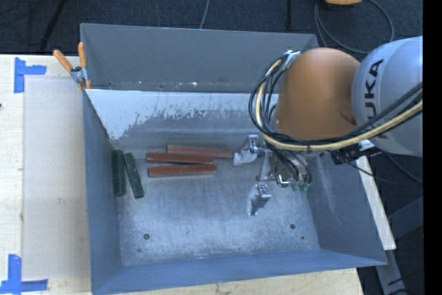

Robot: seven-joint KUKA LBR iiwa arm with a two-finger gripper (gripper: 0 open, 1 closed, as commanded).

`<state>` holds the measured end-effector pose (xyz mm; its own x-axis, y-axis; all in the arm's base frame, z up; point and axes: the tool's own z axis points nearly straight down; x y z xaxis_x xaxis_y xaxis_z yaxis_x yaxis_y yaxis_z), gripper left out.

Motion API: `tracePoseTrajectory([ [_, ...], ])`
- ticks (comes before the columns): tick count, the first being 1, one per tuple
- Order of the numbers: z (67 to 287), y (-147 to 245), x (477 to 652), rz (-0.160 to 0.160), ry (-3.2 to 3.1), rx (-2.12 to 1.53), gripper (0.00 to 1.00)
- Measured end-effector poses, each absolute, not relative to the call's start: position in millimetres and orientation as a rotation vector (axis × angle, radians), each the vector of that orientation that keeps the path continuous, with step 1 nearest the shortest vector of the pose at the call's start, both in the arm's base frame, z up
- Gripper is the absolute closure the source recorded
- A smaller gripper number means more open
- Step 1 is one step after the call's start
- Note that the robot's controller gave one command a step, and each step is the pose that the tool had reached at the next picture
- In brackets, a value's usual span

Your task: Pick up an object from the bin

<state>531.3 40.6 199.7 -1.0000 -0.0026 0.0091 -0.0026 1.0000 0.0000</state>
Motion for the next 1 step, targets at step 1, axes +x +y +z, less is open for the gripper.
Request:
tracePoseTrajectory([
  [1,203.8,40.5,532.9,-0.001,-3.140,0.002,0.00],
])
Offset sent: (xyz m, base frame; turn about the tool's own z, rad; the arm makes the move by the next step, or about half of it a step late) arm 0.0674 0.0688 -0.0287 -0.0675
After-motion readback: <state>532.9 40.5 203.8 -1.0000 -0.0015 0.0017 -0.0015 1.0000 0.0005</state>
